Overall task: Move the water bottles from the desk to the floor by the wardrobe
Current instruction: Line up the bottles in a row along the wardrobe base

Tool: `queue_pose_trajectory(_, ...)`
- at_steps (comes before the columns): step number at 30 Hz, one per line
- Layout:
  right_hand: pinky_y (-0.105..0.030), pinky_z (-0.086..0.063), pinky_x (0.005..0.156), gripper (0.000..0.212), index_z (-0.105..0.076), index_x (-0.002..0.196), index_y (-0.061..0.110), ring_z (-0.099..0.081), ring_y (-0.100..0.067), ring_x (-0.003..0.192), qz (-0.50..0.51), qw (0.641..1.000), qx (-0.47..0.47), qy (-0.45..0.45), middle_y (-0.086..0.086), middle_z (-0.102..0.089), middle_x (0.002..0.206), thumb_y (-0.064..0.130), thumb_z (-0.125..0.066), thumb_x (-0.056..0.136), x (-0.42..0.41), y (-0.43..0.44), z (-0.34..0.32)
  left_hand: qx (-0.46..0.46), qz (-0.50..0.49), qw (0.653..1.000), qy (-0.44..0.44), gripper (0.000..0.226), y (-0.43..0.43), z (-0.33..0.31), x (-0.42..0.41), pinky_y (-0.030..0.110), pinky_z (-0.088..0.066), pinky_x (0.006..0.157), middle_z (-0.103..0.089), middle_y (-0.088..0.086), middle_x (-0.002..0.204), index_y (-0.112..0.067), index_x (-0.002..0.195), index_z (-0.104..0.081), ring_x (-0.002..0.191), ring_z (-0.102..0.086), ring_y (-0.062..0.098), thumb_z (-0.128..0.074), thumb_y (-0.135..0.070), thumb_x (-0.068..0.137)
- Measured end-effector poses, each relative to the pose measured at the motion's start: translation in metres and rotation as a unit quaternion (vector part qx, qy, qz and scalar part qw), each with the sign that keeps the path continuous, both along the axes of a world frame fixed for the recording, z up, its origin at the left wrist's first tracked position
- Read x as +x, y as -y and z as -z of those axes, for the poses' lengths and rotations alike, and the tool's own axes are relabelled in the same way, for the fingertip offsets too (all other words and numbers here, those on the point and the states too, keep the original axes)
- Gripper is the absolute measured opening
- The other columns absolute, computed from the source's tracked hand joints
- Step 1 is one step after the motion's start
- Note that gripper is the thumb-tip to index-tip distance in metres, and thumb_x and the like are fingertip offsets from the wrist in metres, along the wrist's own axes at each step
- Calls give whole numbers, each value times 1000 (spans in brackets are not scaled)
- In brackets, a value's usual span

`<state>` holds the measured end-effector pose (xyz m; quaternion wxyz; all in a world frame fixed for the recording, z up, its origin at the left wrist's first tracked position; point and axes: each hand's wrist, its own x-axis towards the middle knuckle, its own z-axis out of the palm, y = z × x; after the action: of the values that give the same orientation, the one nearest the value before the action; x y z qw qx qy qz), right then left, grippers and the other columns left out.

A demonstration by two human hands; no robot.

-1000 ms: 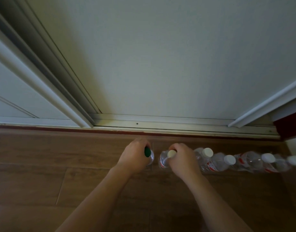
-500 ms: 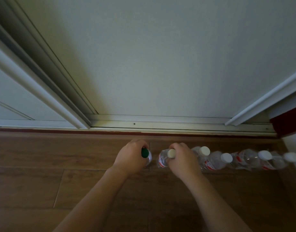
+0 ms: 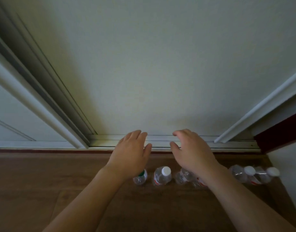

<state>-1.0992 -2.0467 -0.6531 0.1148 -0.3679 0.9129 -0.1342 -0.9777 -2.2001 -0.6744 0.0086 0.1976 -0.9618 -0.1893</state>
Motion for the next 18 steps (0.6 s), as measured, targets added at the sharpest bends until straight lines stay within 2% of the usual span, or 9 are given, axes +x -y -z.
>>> queue_pose_trajectory(4, -36, -42, 101, 46, -44, 142, 18, -45, -18, 127, -2, 1000, 15, -17, 1, -49, 142, 39, -38, 102, -13, -22, -42, -37, 33, 999, -11, 52, -18, -40, -23, 37, -23, 116, -36, 6, 155, -17, 149, -34, 142, -32, 21, -30, -43, 103)
queue_pose_trajectory(8, -42, -46, 94, 38, -52, 126, 14, -50, -22, 115, 22, 998, 27, -44, -4, -55, 126, 38, -36, 101, -23, -63, -70, -46, 78, 996, -15, 55, -52, -66, -44, 37, -21, 118, -34, 5, 156, -17, 151, -30, 143, -30, 21, -27, -43, 103)
queue_pose_trajectory(10, -43, -46, 94, 37, -52, 123, 13, -50, -23, 114, 31, 997, 25, -60, -5, -55, 124, 37, -37, 101, -29, -87, -76, -55, 94, 994, -24, 54, -70, -70, -54, 36, -23, 117, -37, 4, 154, -16, 150, -31, 141, -33, 19, -29, -43, 103)
queue_pose_trajectory(18, -34, -49, 90, 36, -51, 127, 18, -52, -18, 112, 52, 995, 8, -80, -1, -56, 125, 38, -38, 101, -60, -195, -69, -56, 124, 990, -21, 55, -170, -64, -103, 35, -22, 117, -35, 2, 156, -17, 151, -29, 142, -32, 19, -29, -44, 103)
